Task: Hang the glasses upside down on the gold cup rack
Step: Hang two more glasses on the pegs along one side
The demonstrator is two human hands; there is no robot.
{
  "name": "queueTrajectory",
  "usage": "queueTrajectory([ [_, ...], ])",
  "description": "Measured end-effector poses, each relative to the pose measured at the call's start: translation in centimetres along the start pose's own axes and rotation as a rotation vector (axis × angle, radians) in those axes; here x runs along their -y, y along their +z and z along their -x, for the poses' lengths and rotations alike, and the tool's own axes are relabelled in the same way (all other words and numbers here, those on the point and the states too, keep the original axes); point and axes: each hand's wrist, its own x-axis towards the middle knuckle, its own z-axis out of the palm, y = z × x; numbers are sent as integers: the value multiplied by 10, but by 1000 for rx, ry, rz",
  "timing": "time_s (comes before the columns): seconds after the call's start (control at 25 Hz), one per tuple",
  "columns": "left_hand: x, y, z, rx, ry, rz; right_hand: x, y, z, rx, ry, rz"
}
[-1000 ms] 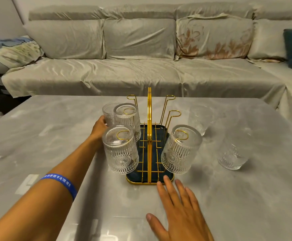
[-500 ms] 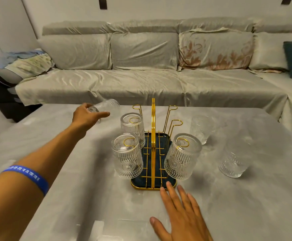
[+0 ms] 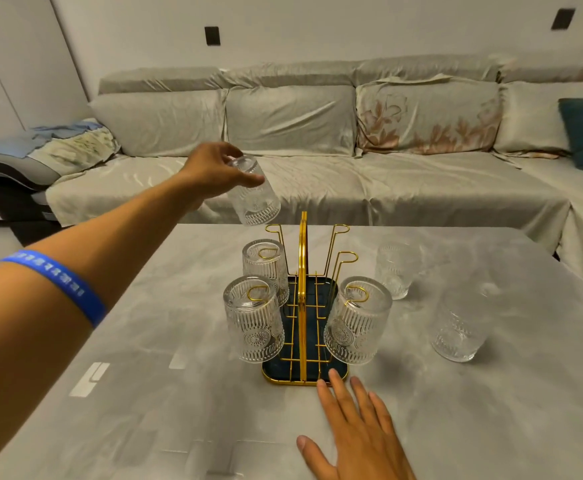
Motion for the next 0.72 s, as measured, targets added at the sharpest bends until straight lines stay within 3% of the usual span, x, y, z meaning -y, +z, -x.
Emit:
queueTrajectory([
  [0.28,13,42,-2,33,-50,-76,2,7,-2,-102,-2,5],
  [0.72,36,75,-8,130,-109,-80,-3,11,-7,5,28,-41],
])
